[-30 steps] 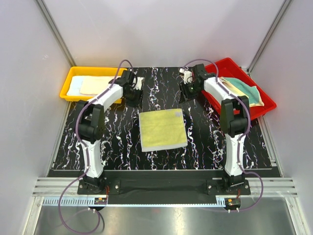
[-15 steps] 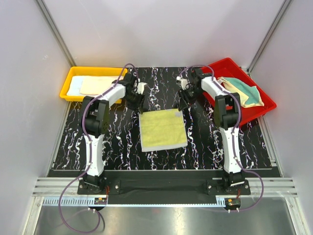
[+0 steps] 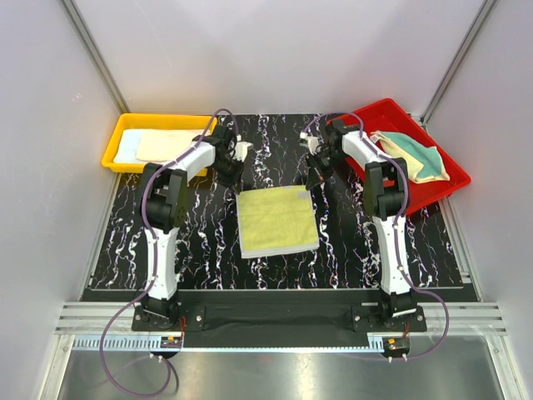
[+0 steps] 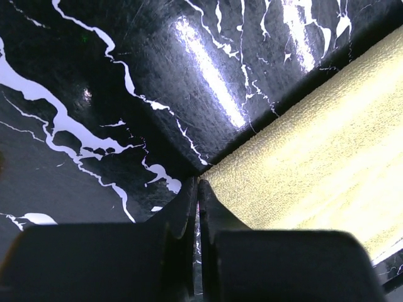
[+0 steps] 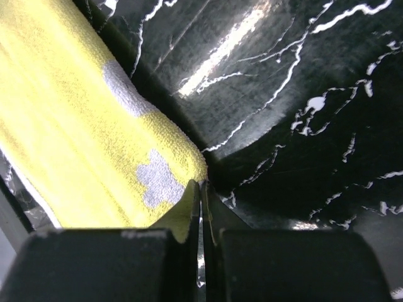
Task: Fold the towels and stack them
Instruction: Fold the towel
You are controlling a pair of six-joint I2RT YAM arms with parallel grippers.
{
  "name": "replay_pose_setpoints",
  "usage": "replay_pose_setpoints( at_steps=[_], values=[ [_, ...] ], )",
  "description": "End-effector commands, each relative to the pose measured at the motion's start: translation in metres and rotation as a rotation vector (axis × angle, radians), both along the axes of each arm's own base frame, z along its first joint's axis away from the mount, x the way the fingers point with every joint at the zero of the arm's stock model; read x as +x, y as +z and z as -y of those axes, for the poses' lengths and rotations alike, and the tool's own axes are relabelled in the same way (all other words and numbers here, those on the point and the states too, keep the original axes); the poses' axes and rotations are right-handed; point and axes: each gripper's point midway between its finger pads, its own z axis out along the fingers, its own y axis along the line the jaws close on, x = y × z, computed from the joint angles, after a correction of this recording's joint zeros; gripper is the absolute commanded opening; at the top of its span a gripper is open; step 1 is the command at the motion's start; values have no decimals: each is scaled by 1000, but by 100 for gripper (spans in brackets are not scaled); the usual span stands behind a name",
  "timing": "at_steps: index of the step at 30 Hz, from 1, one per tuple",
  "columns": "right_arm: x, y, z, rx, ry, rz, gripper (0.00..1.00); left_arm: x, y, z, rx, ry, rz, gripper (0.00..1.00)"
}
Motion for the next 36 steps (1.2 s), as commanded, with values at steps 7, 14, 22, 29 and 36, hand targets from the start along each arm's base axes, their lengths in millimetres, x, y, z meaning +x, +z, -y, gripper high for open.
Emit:
replay_pose_setpoints(
  at_steps=[7,14,22,29,36],
  values=[
    [21,16,17,-56,-63,126,0,27,22,2,-3,19,98,0],
    [40,34,23,-77,-106,275,0,37,52,-4,8,19,185,0],
    [49,67,20,-39,-119,387,0,39,83,-3,-14,14,257,0],
    [45,91,23,-23,-131,509,0,26,102,-6,-15,3,292,0],
    [20,105,24,-10,-141,595,0,6,114,-11,1,4,324,0]
  ],
)
